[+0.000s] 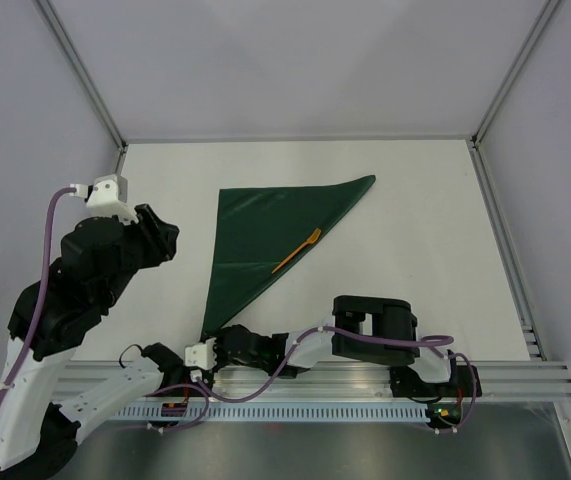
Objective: Fold the napkin, place the utensils inside, and roll it up
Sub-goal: Fold the napkin at the center of the board.
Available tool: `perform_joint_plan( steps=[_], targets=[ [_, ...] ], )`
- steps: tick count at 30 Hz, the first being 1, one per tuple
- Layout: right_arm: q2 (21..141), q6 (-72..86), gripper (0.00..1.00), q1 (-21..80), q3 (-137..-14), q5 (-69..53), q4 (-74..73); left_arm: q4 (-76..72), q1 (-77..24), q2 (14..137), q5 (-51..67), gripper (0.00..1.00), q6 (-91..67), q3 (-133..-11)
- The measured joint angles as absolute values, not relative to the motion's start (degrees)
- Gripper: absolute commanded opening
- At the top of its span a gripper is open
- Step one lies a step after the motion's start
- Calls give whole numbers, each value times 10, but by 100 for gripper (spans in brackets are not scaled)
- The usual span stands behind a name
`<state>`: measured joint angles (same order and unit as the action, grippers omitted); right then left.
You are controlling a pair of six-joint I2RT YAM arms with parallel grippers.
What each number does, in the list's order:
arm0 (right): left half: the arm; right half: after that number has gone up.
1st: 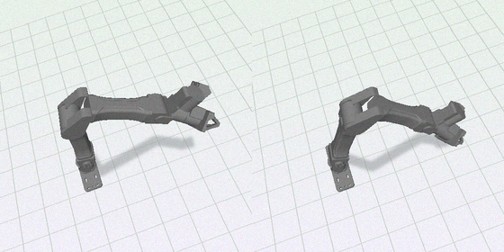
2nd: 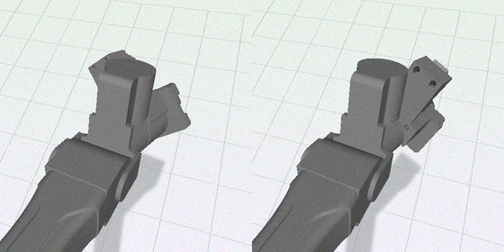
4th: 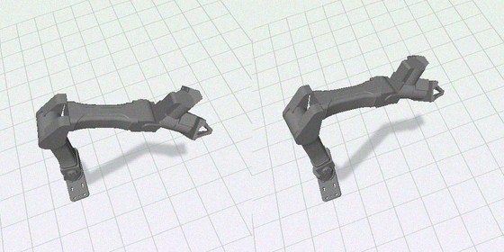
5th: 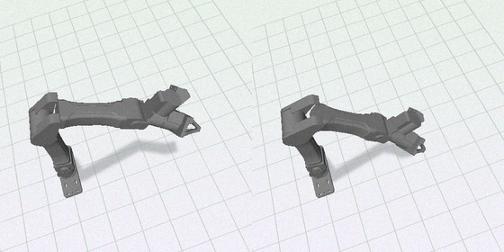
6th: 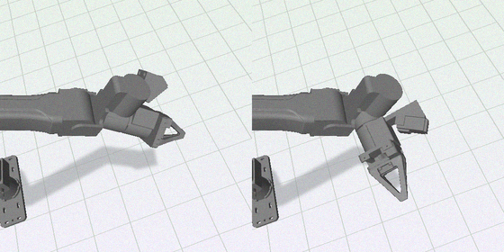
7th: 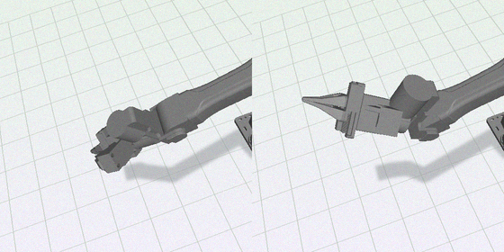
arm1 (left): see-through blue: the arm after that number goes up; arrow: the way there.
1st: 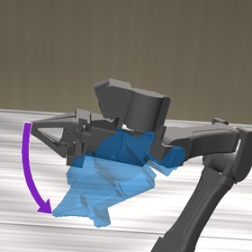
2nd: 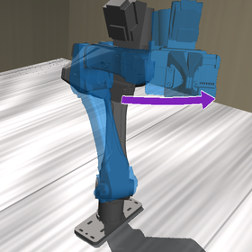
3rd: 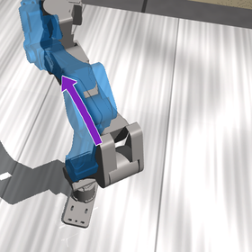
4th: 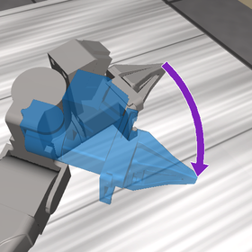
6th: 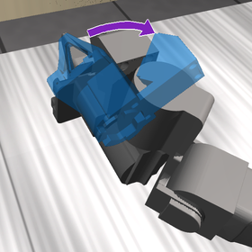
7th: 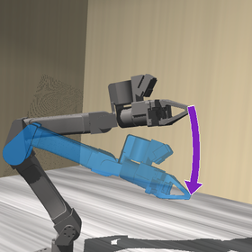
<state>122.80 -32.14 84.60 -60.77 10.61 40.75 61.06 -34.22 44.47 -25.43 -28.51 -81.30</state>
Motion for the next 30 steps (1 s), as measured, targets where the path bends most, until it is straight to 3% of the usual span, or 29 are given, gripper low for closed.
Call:
perform_joint_plan(
  steps=[5, 12, 30],
  targets=[
    [1230, -324, 20, 846, -608, 108, 408, 611, -342, 444, -254, 52, -285, -812],
    [1234, -324, 13, 846, -608, 111, 408, 611, -342, 443, -254, 51, -285, -809],
    [1227, -298, 9, 824, -648, 126, 370, 608, -342, 444, -254, 51, -285, -805]
  ],
)
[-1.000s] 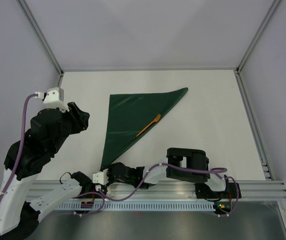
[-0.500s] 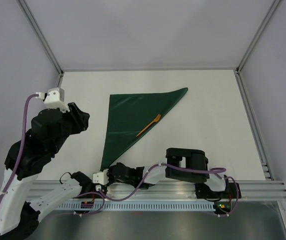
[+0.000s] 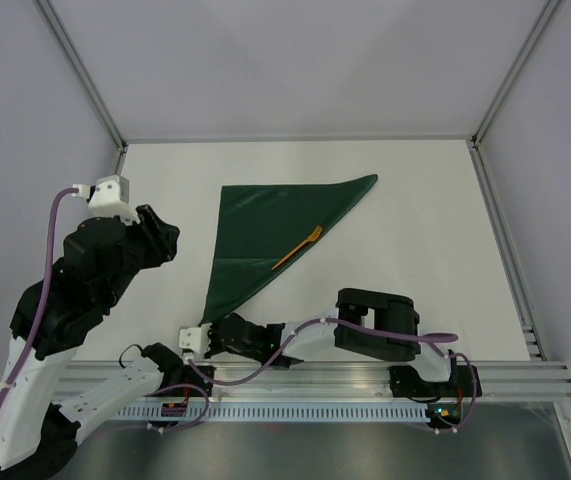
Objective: Fold the napkin, place the utensils inside, and roll it up
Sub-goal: Fold the napkin at the center of the board.
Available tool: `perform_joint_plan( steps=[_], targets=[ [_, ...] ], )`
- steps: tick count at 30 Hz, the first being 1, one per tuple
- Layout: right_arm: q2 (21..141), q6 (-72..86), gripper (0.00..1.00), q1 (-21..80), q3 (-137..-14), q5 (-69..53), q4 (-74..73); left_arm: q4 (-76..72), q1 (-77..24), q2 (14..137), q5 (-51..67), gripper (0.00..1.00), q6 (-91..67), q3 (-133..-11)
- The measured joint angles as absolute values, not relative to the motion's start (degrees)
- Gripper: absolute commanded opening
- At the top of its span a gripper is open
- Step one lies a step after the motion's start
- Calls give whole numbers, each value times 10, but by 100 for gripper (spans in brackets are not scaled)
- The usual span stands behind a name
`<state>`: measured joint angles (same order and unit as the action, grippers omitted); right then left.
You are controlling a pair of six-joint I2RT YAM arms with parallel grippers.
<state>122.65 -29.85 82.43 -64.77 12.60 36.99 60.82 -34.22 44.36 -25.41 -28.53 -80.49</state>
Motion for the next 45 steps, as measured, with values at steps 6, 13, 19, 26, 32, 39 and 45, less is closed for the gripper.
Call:
perform_joint_plan(
  steps=[6, 13, 19, 26, 32, 39, 45],
  targets=[
    [1202, -280, 9, 804, -656, 142, 342, 606, -342, 447, -253, 51, -285, -805],
    [1169, -253, 9, 764, -673, 164, 305, 592, -342, 462, -248, 51, -285, -805],
    [1136, -235, 8, 726, -674, 182, 278, 573, -342, 486, -234, 51, -285, -805],
    [1117, -217, 7, 675, -673, 199, 246, 549, -342, 520, -223, 52, -280, -806],
    [1099, -206, 6, 628, -670, 217, 229, 529, -342, 544, -214, 52, -271, -807],
    [1077, -196, 6, 589, -659, 232, 212, 504, -342, 569, -198, 52, -263, -807],
    [1057, -190, 5, 565, -638, 244, 208, 485, -342, 592, -185, 52, -258, -807]
  ],
)
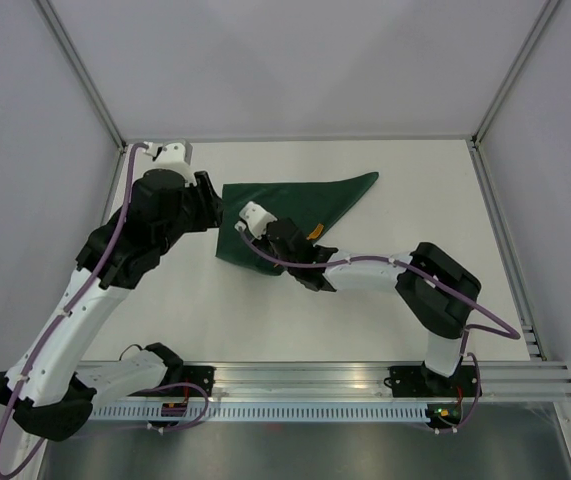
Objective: Fold the napkin, place the utensils inside, and roll it up
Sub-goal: Fold the napkin at the center of the board.
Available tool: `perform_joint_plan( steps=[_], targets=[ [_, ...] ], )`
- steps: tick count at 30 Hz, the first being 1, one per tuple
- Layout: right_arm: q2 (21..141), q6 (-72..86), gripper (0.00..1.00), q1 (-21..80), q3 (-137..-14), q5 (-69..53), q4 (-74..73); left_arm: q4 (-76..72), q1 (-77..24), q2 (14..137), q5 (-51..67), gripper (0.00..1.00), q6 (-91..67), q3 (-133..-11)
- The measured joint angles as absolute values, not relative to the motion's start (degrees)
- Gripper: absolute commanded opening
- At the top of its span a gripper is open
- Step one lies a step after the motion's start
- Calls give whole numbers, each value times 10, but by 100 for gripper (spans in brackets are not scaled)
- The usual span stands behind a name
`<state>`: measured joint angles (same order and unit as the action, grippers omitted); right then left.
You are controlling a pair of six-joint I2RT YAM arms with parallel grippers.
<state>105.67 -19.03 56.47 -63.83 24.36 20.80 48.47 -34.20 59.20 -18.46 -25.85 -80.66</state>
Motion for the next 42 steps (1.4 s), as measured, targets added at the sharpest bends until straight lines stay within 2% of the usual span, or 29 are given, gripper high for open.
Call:
perform_joint_plan(
  steps=[26, 42],
  targets=[
    [1031, -200, 4, 466, -566, 245, 223, 385, -342, 711, -103, 52, -256, -763],
    [1032, -218, 4, 438, -554, 224, 263, 296, -342, 766, -38, 50, -295, -639]
  ],
)
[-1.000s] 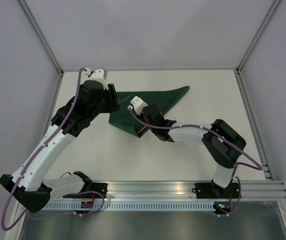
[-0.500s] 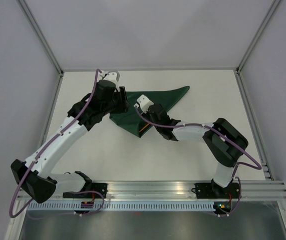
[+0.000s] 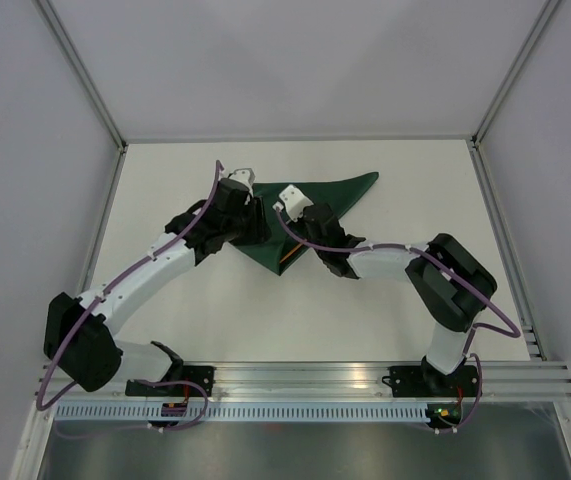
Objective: Fold the napkin, place the utensils inside, and roll it up
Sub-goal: Fold the napkin at the center of the board.
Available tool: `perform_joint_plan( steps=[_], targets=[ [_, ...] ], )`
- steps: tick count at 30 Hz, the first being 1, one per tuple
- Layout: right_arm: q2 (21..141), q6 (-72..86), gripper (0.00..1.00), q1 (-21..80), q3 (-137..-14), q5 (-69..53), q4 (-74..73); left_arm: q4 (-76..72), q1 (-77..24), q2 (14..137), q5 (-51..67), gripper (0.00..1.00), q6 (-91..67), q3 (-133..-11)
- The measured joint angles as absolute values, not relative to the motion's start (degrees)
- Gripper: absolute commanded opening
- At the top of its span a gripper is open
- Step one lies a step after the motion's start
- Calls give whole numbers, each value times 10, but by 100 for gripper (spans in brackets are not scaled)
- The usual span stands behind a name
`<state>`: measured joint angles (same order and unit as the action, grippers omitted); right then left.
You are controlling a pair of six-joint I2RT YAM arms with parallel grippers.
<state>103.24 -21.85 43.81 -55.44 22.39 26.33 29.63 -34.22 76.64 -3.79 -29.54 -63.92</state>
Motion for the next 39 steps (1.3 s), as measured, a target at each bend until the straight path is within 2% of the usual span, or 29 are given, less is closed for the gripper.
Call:
perform_joint_plan(
  steps=[10, 25, 39],
  targets=[
    [1049, -218, 4, 427, -549, 212, 267, 222, -342, 825, -7, 47, -329, -595],
    [1053, -218, 4, 421, -547, 208, 272, 137, -345, 950, 21, 44, -371, -592],
    [1060, -218, 3, 413, -547, 208, 272, 119, -373, 969, 15, 43, -392, -558]
  ],
)
